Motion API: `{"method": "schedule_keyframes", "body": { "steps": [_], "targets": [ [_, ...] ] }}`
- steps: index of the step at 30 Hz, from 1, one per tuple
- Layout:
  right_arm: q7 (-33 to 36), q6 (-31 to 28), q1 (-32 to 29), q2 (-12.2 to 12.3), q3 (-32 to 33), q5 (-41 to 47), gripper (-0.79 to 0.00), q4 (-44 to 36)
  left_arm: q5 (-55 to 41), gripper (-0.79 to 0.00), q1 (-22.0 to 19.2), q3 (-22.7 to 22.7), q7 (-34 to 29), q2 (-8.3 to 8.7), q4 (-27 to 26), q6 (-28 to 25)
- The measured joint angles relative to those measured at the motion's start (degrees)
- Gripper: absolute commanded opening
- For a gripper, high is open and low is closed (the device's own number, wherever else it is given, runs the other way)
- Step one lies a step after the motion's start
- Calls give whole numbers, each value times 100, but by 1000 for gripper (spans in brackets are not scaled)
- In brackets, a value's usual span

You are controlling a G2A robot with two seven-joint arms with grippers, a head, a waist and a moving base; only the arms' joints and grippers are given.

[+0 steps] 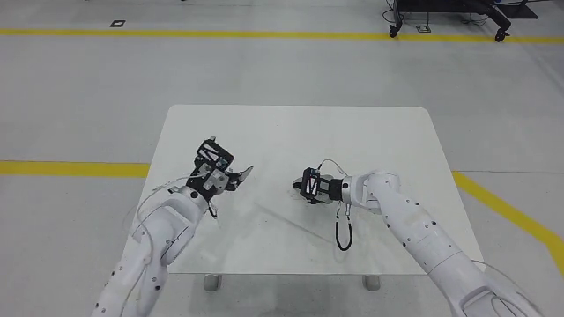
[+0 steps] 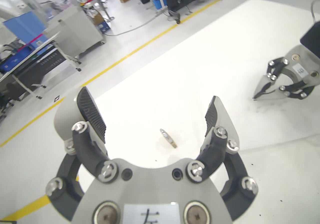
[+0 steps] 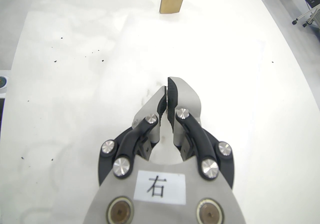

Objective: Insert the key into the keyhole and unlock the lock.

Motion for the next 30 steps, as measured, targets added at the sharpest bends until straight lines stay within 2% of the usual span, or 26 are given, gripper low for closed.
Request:
{"method": "schedule_keyframes", "body": {
  "steps": [4,9,13,24,30],
  "targets": [
    [0,0,0,0,0,0,-785,0,70,0,-719,745,-278,-159,649,180],
    [0,0,0,0,0,0,-785,0,-96,0,-1248,1353,-547,-312,1337,3],
    [0,0,0,0,0,0,-785,0,-75,0,-1414,1593,-668,-380,1621,-22],
    [0,0,0,0,0,0,-785,0,186,0,-1563,1898,-801,-500,1942,275],
    [0,0,0,0,0,0,-785,0,356,0,-1745,2142,-950,-587,2297,204]
  ]
}}
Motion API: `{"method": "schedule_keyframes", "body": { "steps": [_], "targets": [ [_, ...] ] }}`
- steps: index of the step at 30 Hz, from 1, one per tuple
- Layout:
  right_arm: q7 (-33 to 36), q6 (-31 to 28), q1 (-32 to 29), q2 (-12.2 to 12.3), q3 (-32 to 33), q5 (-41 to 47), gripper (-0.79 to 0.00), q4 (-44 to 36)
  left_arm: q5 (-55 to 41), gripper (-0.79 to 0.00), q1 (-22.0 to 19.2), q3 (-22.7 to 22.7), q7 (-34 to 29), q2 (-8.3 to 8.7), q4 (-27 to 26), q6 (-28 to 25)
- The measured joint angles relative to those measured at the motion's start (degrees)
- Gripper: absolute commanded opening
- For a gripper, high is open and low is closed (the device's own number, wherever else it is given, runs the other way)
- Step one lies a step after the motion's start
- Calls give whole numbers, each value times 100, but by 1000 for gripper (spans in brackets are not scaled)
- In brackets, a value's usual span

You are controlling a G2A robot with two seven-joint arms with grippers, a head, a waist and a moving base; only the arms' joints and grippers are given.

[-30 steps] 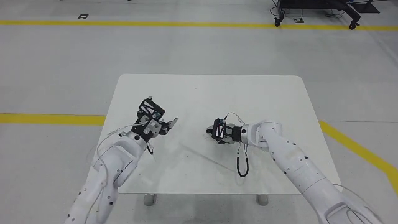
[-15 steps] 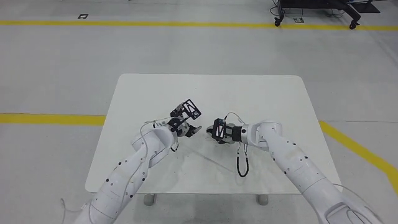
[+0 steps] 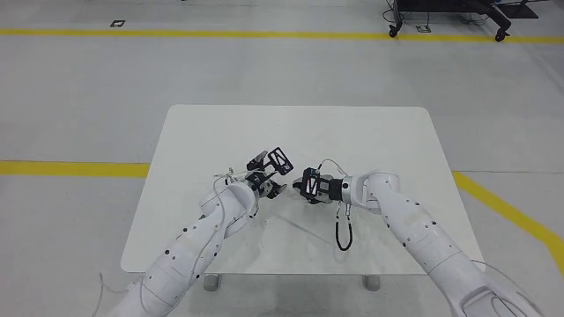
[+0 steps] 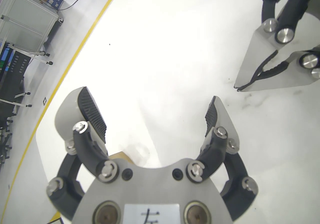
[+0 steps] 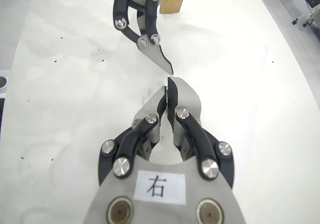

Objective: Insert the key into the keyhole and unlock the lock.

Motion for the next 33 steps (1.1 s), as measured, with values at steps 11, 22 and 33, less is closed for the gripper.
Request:
{"method": "schedule_keyframes", "body": {
  "steps": [11,22,33],
  "targets": [
    [0,0,0,0,0,0,-785,0,-32,0,-203,307,-114,-148,650,-209],
    [0,0,0,0,0,0,-785,0,-39,0,-229,260,-90,-193,708,-213],
    [0,0,0,0,0,0,-785,0,463,0,67,-681,-475,26,-1504,-99]
  ]
}}
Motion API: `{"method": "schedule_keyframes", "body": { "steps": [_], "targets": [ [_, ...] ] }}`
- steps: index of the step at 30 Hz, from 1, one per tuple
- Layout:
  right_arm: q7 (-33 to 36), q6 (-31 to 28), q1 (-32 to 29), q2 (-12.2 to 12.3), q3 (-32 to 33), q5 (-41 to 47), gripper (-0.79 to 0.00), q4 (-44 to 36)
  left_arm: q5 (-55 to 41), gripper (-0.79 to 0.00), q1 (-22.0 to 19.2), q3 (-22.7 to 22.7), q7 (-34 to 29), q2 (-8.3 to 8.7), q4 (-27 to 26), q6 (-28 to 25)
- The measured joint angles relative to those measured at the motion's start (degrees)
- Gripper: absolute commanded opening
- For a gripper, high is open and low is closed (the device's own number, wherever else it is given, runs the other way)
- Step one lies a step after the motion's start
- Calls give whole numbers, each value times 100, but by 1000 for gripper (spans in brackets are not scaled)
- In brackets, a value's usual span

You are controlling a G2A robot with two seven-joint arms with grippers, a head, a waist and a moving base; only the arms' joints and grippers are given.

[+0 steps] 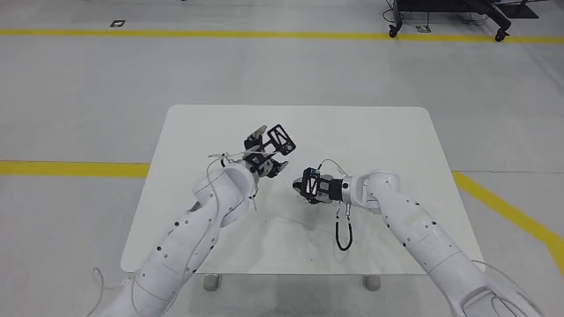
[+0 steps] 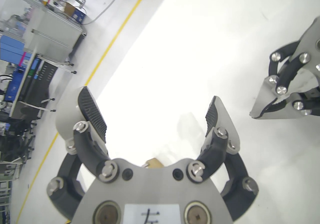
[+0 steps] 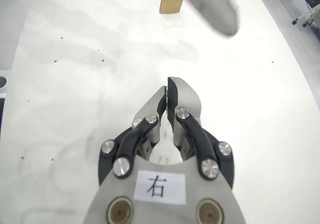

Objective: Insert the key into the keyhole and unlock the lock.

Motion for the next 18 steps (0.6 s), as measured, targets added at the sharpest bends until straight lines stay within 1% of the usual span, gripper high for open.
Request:
{"method": "schedule_keyframes", "body": {
  "steps": [2,3,13,17,18],
  "targets": [
    [0,0,0,0,0,0,-785,0,64,0,152,-235,-91,47,-379,35],
    [0,0,0,0,0,0,-785,0,73,0,186,-286,-110,55,-464,49],
    [0,0,0,0,0,0,-785,0,16,0,222,-303,-52,47,-432,101],
    [-31,28,-24,0,36,49,-785,18,-821,0,603,-694,644,33,-378,755],
    [-90,32,-57,3,129,239,-785,63,-1180,0,711,-838,877,28,-356,883]
  ]
}}
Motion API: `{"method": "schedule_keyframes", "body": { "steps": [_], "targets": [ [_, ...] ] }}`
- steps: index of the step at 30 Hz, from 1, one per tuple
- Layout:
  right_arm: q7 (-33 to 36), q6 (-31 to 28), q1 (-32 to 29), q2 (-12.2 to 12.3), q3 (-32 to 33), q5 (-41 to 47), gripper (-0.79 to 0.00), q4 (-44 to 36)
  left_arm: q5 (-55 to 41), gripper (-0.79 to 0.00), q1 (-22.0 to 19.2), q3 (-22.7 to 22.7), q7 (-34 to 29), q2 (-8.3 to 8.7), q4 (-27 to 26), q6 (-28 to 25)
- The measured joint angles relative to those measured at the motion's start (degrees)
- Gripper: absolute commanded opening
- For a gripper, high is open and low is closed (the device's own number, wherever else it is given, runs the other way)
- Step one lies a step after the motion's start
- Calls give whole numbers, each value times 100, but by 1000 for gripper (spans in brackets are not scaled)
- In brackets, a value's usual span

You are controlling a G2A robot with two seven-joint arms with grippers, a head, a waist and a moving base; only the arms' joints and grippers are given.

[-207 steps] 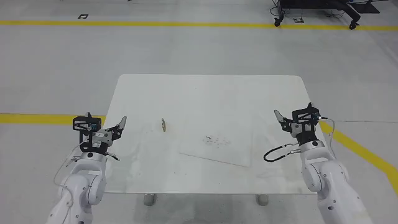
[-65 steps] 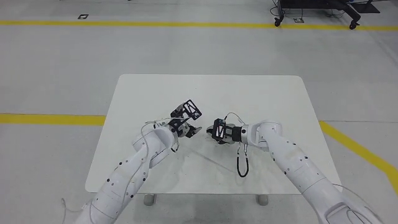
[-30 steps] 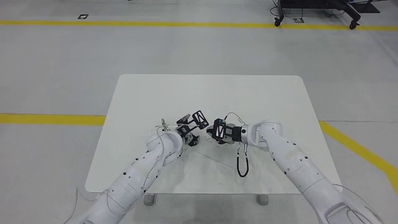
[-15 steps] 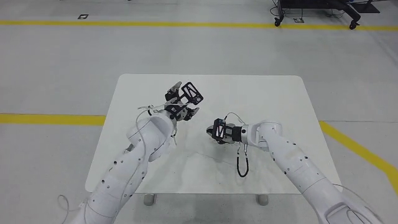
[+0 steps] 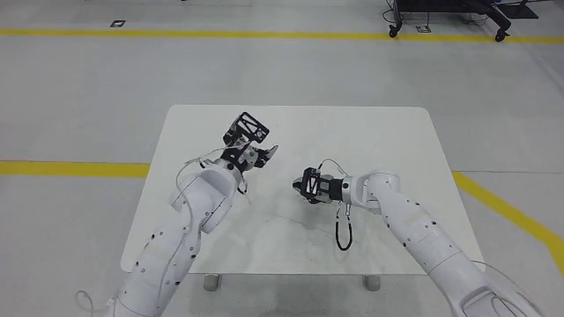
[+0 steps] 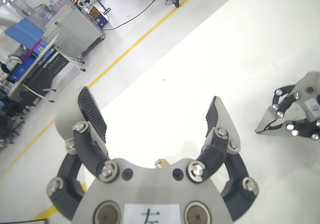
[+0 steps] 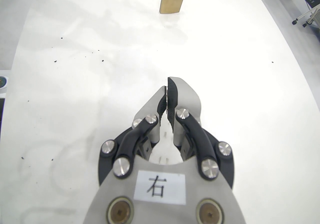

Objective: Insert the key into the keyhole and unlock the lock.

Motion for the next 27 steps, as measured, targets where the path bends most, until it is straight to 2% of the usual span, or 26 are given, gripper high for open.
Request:
{"method": "schedule_keyframes", "body": {
  "steps": [3,6,9,11,13,19,21,24,26,27],
  "targets": [
    [-170,-339,-50,6,342,1160,-785,243,-1027,0,181,-293,532,-24,112,26],
    [9,-817,-7,-3,575,2487,-785,559,-2255,0,234,-494,998,-57,305,-338],
    [361,-1028,45,3,688,3527,-785,692,-3217,0,129,-624,983,-67,434,-753],
    [496,-1024,39,10,725,4056,-785,687,-3434,0,110,-632,969,-67,435,-884],
    [503,-1017,35,11,728,4263,-785,679,-3344,0,113,-629,970,-66,431,-808],
    [493,-1017,35,10,725,4085,-785,679,-3320,0,123,-626,979,-66,433,-795],
    [493,-1017,35,10,725,4088,-785,679,-3484,0,239,-610,1086,-72,487,-862],
    [411,-1017,-151,-34,540,4413,-785,500,-4404,0,466,-623,1287,-110,724,-1135],
    [538,-1017,-240,-44,410,5143,-785,483,-5174,0,465,-641,1129,-125,876,-1301],
    [738,-1017,-251,-55,319,5849,-785,507,-5656,0,408,-628,919,-135,885,-1422]
  ]
}}
